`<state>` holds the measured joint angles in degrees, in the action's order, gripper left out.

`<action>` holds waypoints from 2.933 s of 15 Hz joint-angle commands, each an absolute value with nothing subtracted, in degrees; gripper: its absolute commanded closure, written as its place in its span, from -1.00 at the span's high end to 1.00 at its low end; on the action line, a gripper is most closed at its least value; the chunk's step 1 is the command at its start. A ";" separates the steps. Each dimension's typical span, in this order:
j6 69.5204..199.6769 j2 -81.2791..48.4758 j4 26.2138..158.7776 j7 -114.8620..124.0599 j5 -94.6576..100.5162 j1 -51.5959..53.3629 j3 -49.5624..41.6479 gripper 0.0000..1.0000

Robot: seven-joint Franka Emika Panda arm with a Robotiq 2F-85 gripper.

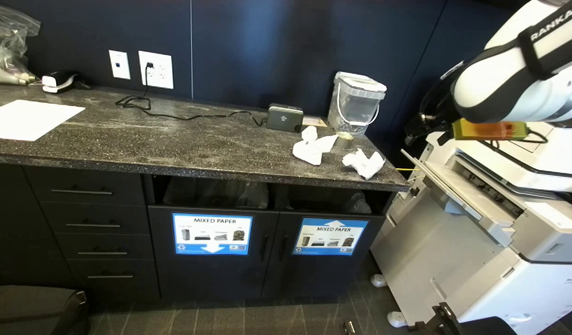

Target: Put the tissue into the rubbish bin.

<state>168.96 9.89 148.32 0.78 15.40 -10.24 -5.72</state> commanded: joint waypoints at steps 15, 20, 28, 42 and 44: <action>175.19 -32.39 112.14 29.54 27.11 -7.74 -5.90 1.00; 172.47 -37.62 106.19 22.16 15.69 -4.48 -8.95 1.00; 162.83 -40.72 100.49 17.01 6.35 -1.36 -12.30 1.00; 159.29 -41.26 99.25 16.70 6.30 -1.68 -12.54 0.16; 159.15 -41.13 99.31 16.61 6.24 -1.84 -12.45 -0.17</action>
<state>160.21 -40.43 100.92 18.50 8.03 -2.07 -11.92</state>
